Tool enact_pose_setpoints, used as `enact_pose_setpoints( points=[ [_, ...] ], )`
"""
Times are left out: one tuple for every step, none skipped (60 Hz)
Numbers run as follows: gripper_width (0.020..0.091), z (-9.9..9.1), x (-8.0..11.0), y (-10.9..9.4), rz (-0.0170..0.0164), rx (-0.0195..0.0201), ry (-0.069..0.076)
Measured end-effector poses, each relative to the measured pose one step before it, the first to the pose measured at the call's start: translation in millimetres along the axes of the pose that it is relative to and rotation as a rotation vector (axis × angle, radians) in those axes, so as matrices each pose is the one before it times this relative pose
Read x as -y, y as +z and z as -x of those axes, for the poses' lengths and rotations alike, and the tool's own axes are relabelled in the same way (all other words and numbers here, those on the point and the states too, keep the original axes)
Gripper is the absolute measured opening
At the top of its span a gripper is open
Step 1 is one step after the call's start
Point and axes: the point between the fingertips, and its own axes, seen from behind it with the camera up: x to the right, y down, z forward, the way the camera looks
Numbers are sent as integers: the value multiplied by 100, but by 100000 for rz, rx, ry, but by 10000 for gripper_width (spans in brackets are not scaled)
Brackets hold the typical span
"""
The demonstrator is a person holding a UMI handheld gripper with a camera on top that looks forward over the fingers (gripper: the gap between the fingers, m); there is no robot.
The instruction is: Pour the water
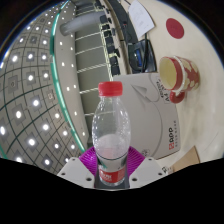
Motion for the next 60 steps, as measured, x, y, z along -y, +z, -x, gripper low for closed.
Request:
enact_pose_setpoints(
  points=[
    [341,-266,419,283,-16,281,3171],
    [341,-403,410,613,113,244,3008],
    [342,-266,343,316,258,202,2797],
    [342,-260,297,281,438,201,2694],
    [341,-281,277,301,528,163,2767],
    [341,-288,338,279,300,103,2906],
    [340,-272,396,207,-63,21,3002],
    [340,91,331,-411,-135,39,3009],
    [339,-488,515,598,-148,107,2446],
    [342,-170,349,123,-15,302,2633],
    [341,-207,390,111,-199,121,2706],
    [340,-151,369,51,-358,73,2440],
    [340,-133,352,18,-354,76,2118],
    [340,-138,328,28,-354,21,1719],
    [339,-120,286,0,-343,-124,1246],
    [339,-8,414,-415,-89,-328,929],
    [339,-385,271,401,-42,-254,239],
    [338,-237,244,143,90,-342,300],
    [338,-92,113,38,88,-267,-11],
    [340,-73,78,0,153,-253,10],
    [339,-63,36,-13,217,-293,-22],
    [339,-61,-5,1,292,-294,-40],
    [340,-24,-22,-7,305,-244,-63],
    [340,-18,-11,-6,302,-247,-23],
    [340,-44,-18,15,388,-314,25],
    [340,0,-77,-17,507,-348,12],
    [340,115,-164,-298,291,-500,-86],
    [342,-76,-14,139,281,-410,-340],
    [341,-22,-22,29,270,-493,-589],
    [341,41,-79,29,290,-300,-619],
    [341,75,-87,8,369,-372,-840],
    [340,64,-117,-8,455,-525,-1226],
    [341,78,-107,-39,475,-673,-1680],
    [340,237,-163,-297,298,-675,-2084],
    [340,147,-66,89,197,-599,-2339],
    [341,262,-106,-32,282,-342,-2510],
    [343,353,-96,-59,375,-191,-2604],
    [342,409,-66,-61,347,-100,-2831],
    [340,465,-16,-82,240,-56,-3084],
    [341,575,25,-370,156,-37,-3143],
    [342,426,44,-39,115,-236,-3731],
    [343,414,91,-64,133,-323,-4133],
    [342,475,200,-101,66,-329,-4360],
    [341,500,241,-94,12,-260,-4563],
    [341,527,279,-152,-17,-208,-4770],
    [342,477,363,-148,-105,-309,-4992],
    [343,429,474,-167,-274,-450,-5170],
    [341,737,728,-773,-482,-36,-4846],
    [340,263,604,-118,-599,-674,-5708],
    [340,190,771,25,-909,-533,-5106],
    [340,290,817,-208,-1043,-568,-5372],
    [340,213,836,-197,-989,-636,-5214],
    [340,95,851,-201,-922,-782,-5063],
    [340,-38,895,-222,-982,-916,-4848],
    [341,-103,874,-227,-1018,-1047,-4743],
    [341,-241,899,-219,-945,-1101,-4823],
    [342,-29,1077,-730,-611,-1094,-4979],
    [342,-326,743,-425,-736,-1272,-5096],
    [342,-707,748,267,-899,-1566,-4737],
    [342,-550,732,-109,-834,-1527,-4723]
  ],
)
